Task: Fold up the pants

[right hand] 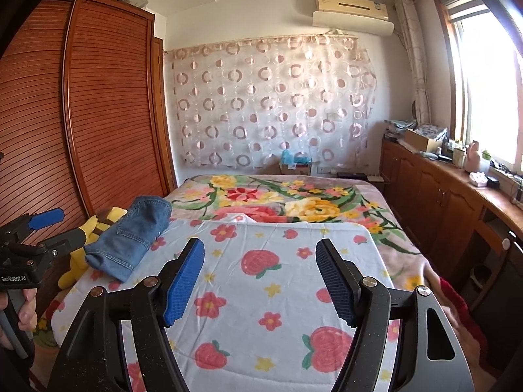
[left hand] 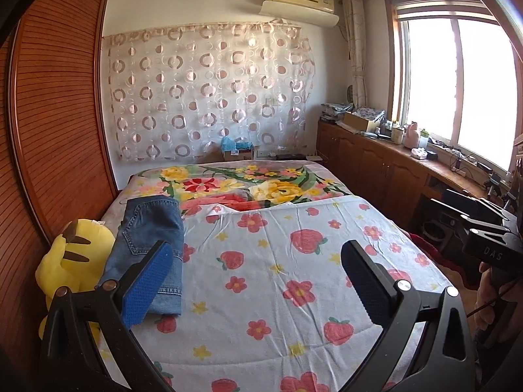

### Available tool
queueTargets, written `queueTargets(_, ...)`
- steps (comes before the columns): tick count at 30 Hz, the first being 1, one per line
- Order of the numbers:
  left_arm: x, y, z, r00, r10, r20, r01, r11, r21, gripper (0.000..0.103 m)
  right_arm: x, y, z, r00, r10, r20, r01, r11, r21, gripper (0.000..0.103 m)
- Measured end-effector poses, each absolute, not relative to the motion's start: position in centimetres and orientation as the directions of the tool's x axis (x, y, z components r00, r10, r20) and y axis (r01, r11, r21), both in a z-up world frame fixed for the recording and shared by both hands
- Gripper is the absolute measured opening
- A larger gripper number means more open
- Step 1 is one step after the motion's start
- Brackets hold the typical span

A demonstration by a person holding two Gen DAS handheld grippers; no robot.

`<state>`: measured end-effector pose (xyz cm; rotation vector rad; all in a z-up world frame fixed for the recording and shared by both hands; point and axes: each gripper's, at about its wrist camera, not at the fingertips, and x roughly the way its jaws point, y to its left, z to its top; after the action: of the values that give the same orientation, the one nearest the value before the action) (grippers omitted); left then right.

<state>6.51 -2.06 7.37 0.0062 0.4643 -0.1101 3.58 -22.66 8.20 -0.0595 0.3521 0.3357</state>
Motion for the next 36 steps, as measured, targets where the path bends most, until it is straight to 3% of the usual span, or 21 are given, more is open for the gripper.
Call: queueTargets(36,5.7,-2.7,8.0,0.893,-0.097,-0.44,0.097,0.995,-0.023,0.103,5.4,-23.0,8.3,0.877,0.33,-0.348,-0.347,0.938,0.014,0.073)
